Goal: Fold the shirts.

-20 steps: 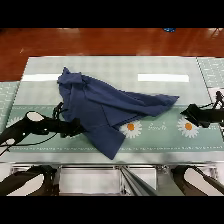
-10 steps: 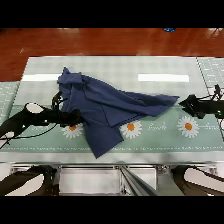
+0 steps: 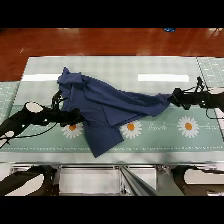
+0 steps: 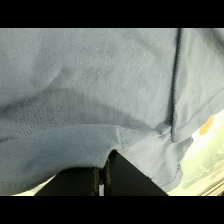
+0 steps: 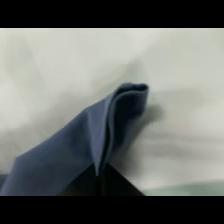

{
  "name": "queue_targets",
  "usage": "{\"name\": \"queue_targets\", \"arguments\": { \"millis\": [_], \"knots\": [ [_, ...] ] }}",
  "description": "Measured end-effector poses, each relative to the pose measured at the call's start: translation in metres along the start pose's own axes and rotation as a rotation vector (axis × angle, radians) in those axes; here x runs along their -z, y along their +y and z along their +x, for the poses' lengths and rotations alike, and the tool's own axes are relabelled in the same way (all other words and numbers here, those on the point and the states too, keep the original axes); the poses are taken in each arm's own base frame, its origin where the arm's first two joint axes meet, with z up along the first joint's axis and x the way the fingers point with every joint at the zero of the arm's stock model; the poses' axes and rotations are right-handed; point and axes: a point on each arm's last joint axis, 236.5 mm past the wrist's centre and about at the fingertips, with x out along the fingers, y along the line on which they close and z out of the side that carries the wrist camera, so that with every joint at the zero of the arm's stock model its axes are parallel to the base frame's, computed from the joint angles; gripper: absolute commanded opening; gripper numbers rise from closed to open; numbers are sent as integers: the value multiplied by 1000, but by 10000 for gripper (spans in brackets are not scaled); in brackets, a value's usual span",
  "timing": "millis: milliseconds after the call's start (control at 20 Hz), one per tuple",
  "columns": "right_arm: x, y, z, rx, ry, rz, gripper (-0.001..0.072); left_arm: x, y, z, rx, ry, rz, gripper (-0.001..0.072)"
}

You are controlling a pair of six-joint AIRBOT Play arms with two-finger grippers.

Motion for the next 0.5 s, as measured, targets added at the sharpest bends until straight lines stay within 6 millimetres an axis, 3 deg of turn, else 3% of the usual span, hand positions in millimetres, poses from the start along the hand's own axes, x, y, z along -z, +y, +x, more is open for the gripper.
{"name": "queue_targets", "arguments": {
  "millis": [150, 250, 400, 500],
  "knots": [
    [-16, 29, -6, -43, -10, -74, 26, -10, -1, -6, 7, -24, 0, 19],
    [-37, 59, -29, -85, -49, -144, 25, -33, -11, -24, 28, -87, 21, 19],
    [-75, 118, -93, -152, -180, -265, 26, -85, -55, -89, 115, -267, 103, 19],
    [-93, 164, -155, -193, -306, -364, 25, -122, -105, -167, 197, -468, 205, 19]
  ]
}}
